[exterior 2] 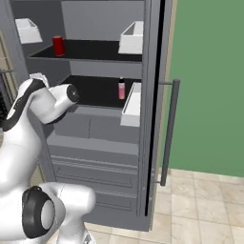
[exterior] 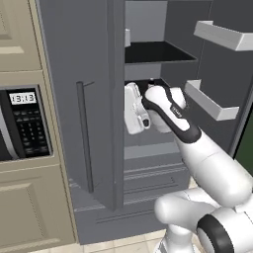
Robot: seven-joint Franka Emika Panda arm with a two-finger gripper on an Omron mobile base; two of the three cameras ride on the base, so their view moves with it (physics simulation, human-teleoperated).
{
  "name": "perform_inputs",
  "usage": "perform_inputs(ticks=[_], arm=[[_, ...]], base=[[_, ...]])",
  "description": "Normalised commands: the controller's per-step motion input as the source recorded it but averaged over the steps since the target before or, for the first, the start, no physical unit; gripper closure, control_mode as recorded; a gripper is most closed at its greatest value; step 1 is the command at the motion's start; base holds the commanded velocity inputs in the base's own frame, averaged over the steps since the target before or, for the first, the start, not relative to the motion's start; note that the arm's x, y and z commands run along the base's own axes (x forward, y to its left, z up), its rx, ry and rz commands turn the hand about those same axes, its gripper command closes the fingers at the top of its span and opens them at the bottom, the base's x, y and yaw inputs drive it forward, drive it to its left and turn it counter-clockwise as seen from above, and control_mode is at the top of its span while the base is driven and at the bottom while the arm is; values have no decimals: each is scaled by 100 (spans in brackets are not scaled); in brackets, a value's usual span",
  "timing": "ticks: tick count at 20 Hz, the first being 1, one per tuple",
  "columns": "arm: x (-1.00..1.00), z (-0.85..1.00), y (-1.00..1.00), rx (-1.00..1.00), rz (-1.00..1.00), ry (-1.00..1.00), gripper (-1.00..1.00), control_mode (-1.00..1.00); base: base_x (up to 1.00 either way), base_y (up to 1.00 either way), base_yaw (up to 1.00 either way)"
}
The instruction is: Open the fridge, grab two sodas, and place both sodas inside the bowl with ice on the dining counter.
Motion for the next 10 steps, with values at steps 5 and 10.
perform_inputs(ticks=[5,10], arm=[[-42,0,80,0,8,12,-100,-100],[-41,0,87,-1,8,15,-100,-100]], base=[[0,0,0],[0,0,0]])
